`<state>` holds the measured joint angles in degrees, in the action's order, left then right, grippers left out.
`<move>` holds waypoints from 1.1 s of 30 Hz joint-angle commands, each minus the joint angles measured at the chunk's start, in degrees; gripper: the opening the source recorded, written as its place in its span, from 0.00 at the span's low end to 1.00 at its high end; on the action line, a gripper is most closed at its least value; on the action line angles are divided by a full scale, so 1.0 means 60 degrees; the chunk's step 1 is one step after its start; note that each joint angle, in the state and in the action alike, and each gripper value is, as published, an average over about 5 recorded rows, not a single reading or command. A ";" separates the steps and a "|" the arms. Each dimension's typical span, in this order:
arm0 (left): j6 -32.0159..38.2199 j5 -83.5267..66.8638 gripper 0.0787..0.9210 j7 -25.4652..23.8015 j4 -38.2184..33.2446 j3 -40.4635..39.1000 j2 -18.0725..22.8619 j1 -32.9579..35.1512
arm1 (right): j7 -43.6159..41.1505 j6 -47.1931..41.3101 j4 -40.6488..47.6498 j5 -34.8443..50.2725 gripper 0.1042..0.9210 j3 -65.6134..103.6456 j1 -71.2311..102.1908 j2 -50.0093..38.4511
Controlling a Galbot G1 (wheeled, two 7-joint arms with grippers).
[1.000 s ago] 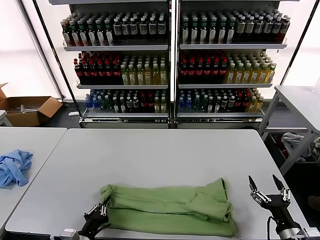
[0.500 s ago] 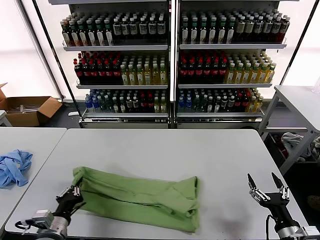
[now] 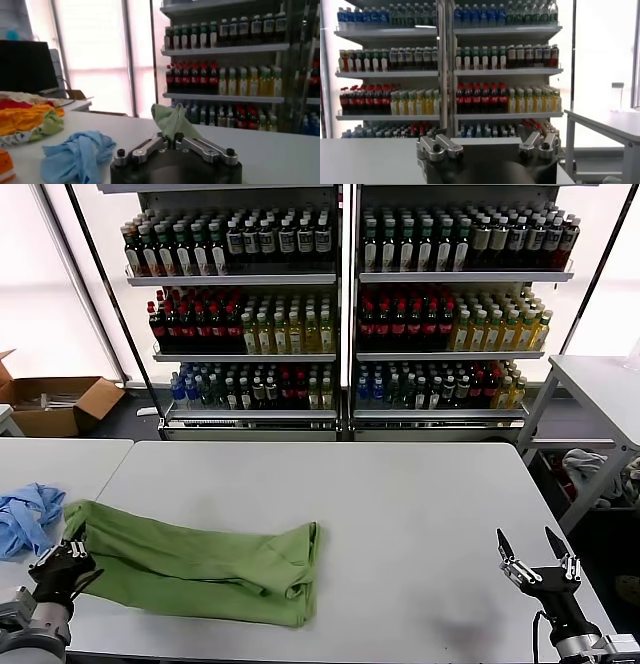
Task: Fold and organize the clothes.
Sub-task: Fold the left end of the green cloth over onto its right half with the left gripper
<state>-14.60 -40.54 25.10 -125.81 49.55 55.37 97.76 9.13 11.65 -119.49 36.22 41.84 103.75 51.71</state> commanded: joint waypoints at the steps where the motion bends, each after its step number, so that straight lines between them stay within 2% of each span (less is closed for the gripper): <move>1: -0.0464 0.1124 0.05 0.0669 -0.2084 -0.0910 0.0390 0.0153 | 0.0018 -0.0004 -0.0029 -0.0067 0.88 -0.0059 -0.0053 0.0031; 7: -0.0061 0.2298 0.05 0.0479 -0.1377 -0.4146 0.0355 -0.0820 | 0.0031 -0.0004 -0.0079 -0.0168 0.88 -0.0094 -0.0017 -0.0016; 12: 0.0050 0.3178 0.05 0.0177 -0.0758 -0.5706 0.0544 -0.1279 | 0.0050 -0.0027 -0.0166 -0.0198 0.88 -0.0084 -0.0017 0.0007; 33: -0.0584 0.4204 0.05 0.0110 -0.0008 -0.8128 0.1891 -0.2431 | 0.0179 -0.0135 -0.0136 -0.0310 0.88 -0.0377 -0.0290 0.0034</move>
<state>-16.66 -18.76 25.88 -128.19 10.03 63.18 87.23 10.15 11.04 -120.29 34.50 39.78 102.38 51.81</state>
